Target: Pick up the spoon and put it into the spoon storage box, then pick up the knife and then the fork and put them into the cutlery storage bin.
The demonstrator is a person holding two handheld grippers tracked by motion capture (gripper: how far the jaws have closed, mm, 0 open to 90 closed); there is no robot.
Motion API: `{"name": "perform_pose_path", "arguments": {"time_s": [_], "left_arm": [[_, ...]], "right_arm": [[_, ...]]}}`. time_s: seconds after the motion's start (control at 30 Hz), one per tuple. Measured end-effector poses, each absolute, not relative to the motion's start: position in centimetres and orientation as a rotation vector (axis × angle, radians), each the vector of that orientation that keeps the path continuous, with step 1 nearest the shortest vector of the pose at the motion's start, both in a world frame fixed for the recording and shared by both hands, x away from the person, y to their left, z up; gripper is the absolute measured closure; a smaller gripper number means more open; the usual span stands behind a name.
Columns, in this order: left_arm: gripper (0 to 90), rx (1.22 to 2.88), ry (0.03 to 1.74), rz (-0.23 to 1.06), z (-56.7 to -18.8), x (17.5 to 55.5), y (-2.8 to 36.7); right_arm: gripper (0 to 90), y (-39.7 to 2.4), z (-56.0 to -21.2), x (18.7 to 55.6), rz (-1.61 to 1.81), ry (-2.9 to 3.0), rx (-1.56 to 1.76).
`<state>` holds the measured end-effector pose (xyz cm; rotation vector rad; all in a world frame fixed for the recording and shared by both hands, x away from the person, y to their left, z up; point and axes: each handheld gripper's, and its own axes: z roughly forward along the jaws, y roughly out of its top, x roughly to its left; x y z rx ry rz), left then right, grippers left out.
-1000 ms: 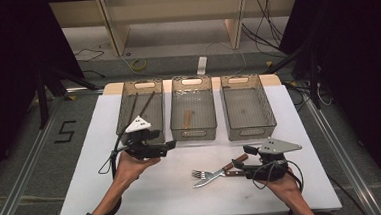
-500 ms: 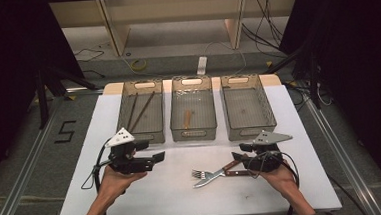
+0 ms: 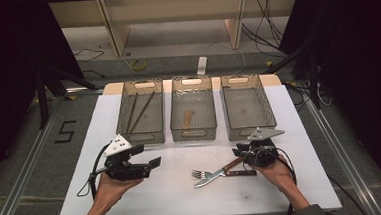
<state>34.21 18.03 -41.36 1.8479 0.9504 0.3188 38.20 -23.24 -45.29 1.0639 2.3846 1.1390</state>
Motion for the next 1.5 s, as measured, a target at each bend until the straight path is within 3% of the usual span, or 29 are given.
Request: {"name": "perform_pose_path", "arguments": {"time_s": [0.57, 1.5], "left_arm": [[18.8, 1.836, 0.962, 0.324, -41.6, 33.9, 18.0], [18.8, 1.847, 0.932, 0.355, -41.4, 33.6, 17.8]], "right_arm": [[89.2, -23.3, -46.5, 40.0, 1.041, 2.458, 1.081], [90.0, -22.9, -47.5, 40.4, 0.858, 2.598, 1.1]]}}
